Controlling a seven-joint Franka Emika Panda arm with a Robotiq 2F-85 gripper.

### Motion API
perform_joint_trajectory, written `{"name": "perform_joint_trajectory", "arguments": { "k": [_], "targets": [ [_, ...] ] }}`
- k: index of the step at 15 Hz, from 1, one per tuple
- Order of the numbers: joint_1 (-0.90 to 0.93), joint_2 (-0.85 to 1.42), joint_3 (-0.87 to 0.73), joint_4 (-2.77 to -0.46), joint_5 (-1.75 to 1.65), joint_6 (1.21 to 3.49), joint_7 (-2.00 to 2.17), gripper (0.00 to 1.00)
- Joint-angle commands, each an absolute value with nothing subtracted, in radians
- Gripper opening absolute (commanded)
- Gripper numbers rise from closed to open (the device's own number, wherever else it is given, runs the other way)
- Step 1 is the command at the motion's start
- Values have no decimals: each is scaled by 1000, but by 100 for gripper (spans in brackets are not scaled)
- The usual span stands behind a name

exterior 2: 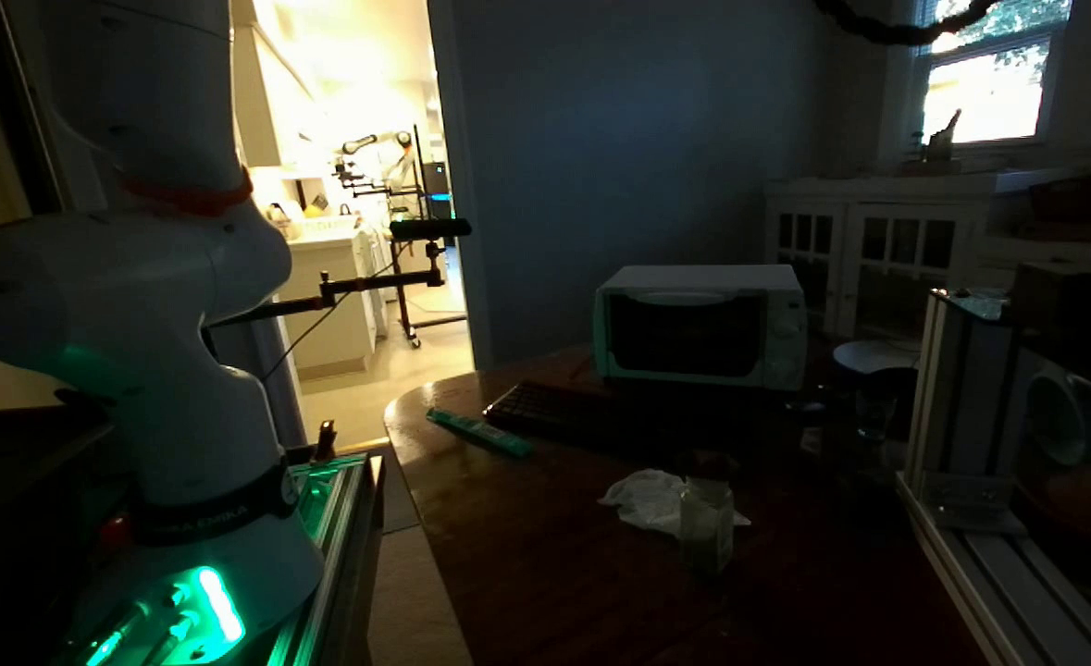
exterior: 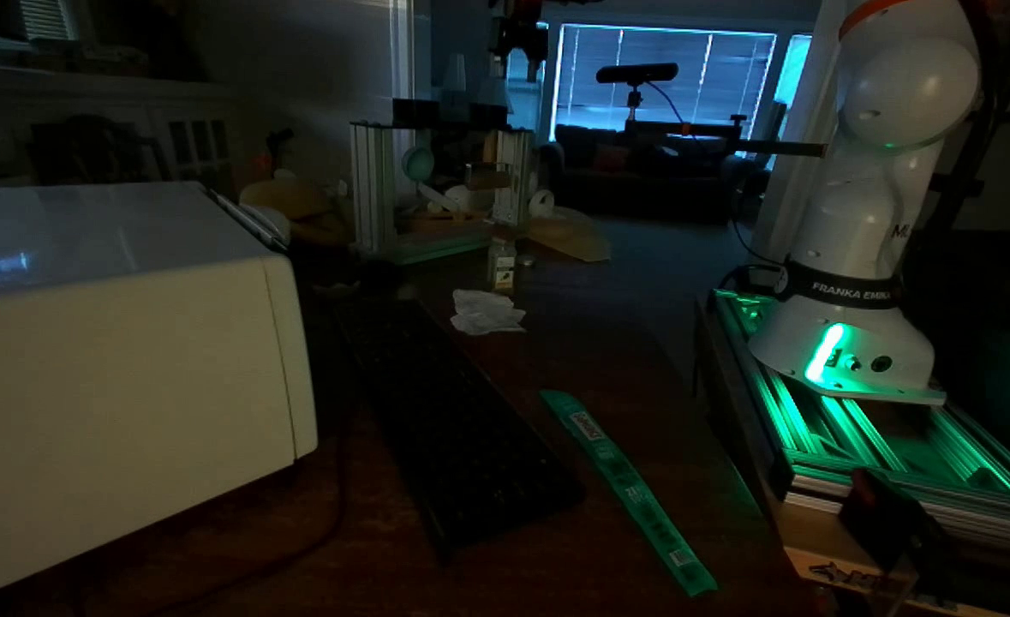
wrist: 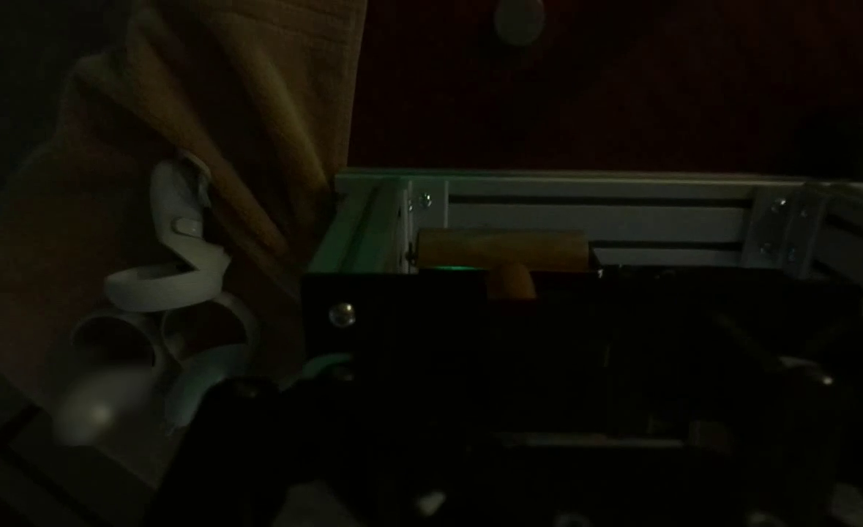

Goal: Pick up the roller and then move it around on the keyboard

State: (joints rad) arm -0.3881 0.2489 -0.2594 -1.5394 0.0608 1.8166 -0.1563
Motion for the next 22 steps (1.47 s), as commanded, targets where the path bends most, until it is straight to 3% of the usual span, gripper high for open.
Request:
{"name": "perform_joint_trajectory", "arguments": {
  "k": [1, 10, 11, 22],
  "targets": [
    [-356, 124, -265, -1645, 22, 1744, -123, 100],
    [-255, -141, -220, -1949, -58, 1808, -174, 100],
    [-266, -52, -239, -1830, -25, 1756, -163, 100],
    [-259, -57, -244, -1834, -28, 1759, -160, 100]
  ]
}}
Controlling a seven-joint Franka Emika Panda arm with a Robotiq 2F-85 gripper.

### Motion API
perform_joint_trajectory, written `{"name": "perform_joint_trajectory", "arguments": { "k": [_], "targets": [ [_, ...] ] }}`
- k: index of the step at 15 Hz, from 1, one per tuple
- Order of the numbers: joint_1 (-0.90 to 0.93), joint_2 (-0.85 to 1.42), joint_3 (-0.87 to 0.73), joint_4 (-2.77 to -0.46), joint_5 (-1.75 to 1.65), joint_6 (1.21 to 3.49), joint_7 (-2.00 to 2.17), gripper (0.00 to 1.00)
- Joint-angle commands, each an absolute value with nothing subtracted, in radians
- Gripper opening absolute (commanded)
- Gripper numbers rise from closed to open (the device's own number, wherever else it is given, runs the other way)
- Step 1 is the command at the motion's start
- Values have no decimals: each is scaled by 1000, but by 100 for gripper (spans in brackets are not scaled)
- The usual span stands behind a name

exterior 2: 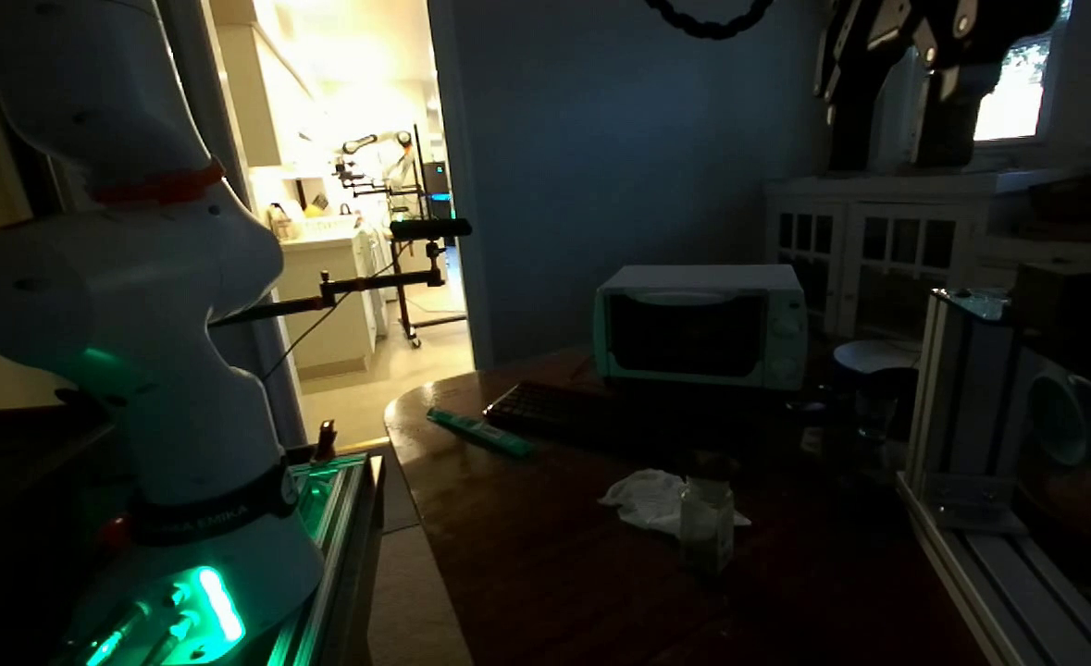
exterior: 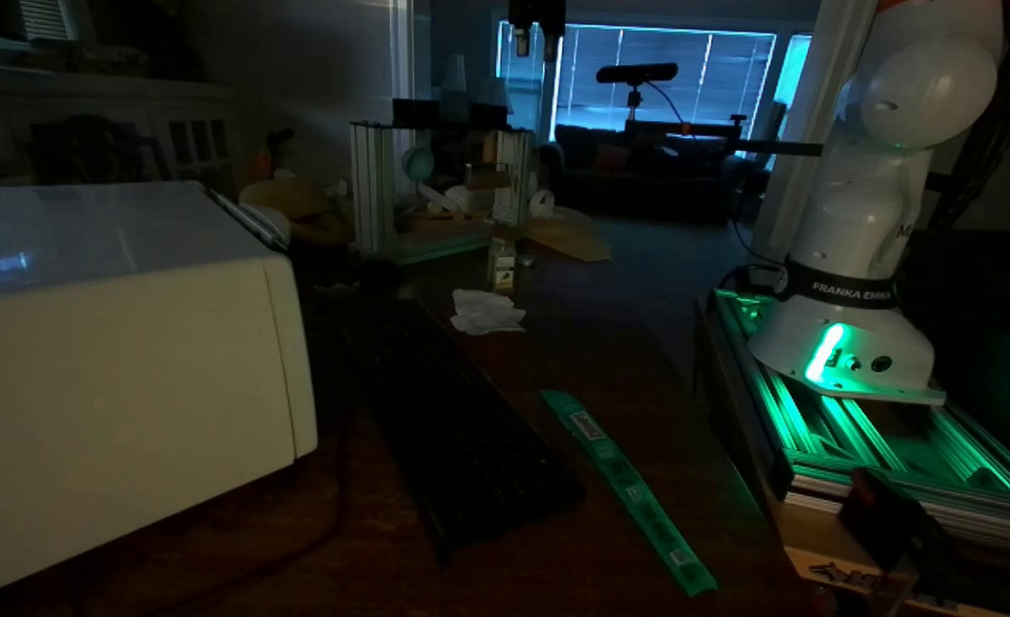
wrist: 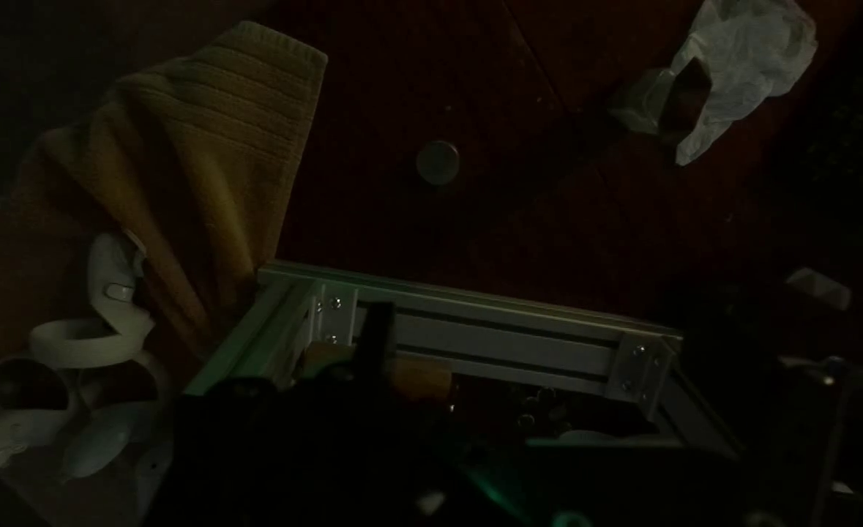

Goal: Pick up the roller and then move it around on the keyboard

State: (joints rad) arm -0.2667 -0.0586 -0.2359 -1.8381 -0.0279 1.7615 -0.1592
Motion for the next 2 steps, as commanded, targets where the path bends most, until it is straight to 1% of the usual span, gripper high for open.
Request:
{"name": "perform_joint_trajectory", "arguments": {
  "k": [1, 2],
  "targets": [
    [-259, -57, -244, -1834, -28, 1759, -160, 100],
    [-258, -57, -244, -1834, -28, 1759, -160, 100]
  ]
}}
